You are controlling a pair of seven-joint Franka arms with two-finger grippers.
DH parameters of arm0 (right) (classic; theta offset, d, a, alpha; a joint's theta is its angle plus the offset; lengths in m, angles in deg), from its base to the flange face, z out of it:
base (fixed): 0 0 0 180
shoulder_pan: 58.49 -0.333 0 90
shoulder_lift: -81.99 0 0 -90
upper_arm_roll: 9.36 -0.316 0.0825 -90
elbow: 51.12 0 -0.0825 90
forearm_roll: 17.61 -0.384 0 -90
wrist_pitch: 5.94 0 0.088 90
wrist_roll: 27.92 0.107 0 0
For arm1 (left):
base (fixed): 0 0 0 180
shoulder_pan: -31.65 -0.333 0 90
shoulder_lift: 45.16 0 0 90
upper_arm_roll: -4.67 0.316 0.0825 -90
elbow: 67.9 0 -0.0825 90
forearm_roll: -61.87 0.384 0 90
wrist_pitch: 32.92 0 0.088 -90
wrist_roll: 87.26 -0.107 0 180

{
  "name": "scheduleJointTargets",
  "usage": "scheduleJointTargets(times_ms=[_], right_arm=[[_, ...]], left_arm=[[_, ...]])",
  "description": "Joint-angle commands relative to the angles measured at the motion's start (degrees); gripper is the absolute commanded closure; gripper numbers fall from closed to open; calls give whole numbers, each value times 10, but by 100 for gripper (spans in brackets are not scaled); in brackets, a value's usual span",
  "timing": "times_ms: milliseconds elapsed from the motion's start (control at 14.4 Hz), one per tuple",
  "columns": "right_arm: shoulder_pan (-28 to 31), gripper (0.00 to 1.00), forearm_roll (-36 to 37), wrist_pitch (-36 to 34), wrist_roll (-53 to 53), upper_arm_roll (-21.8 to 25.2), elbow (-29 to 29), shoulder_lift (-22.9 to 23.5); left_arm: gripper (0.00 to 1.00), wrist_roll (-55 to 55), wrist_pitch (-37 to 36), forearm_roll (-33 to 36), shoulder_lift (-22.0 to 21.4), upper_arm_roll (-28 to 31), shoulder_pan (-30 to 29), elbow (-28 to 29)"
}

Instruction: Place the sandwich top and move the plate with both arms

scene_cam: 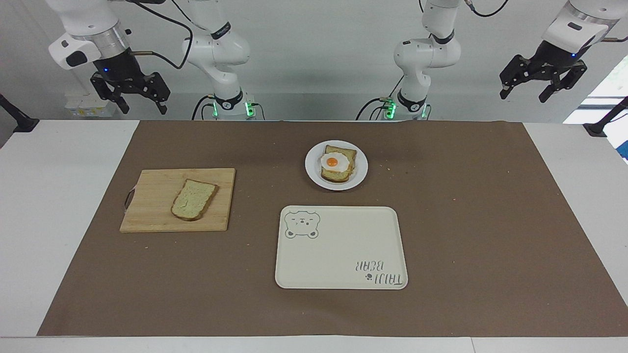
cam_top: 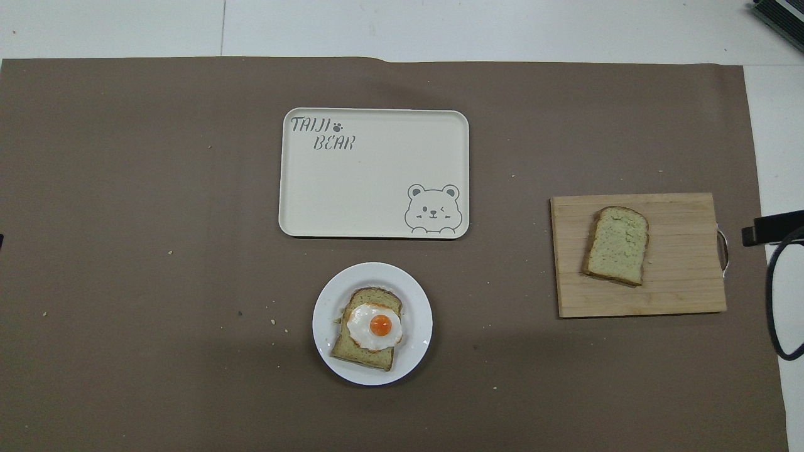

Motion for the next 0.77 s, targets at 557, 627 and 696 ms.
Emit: scheduleJointTargets(times_ms=[557, 627, 696], right_arm=[[3, 0, 6, -15, -6, 0, 7, -3], [5, 0, 6, -15, -5, 1, 7, -3], [5, 0, 5, -15, -5, 1, 7, -3]], left_arm=[[0, 4, -16, -1, 13, 1, 12, -17], [0, 4, -16, -2, 13, 1, 12, -17], [0, 4, -16, -2, 14, 1, 11, -17]])
